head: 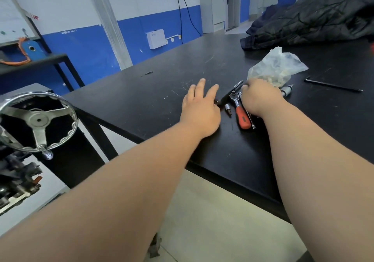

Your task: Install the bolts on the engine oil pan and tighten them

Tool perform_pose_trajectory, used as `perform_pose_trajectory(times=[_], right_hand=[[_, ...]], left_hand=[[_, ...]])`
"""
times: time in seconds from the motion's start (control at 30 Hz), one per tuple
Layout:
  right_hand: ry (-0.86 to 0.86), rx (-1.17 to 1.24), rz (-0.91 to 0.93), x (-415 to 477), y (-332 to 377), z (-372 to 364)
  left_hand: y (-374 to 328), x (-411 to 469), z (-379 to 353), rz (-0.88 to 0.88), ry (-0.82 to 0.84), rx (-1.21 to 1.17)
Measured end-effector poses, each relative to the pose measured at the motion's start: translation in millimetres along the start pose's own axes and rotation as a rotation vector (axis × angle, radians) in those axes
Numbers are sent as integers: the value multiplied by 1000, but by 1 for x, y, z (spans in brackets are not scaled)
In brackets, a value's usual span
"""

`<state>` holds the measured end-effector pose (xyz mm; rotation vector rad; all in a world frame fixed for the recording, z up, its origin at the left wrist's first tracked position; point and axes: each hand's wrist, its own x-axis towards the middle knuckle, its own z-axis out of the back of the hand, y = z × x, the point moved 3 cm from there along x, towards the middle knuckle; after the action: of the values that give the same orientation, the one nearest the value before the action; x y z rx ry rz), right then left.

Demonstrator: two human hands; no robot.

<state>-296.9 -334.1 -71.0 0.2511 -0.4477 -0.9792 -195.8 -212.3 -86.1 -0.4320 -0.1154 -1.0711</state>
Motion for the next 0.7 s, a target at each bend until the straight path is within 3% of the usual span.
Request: perform_pose_trajectory(times=[0.13, 0.43, 0.7], right_hand=[[-131, 283, -64, 6, -7, 9], [-210, 285, -101, 9, -13, 2], [-19, 710, 72, -15, 5, -6]], left_hand=[[6, 13, -7, -138, 168, 7], [8, -18, 7, -74, -84, -9], [3, -52, 17, -172, 32, -104]])
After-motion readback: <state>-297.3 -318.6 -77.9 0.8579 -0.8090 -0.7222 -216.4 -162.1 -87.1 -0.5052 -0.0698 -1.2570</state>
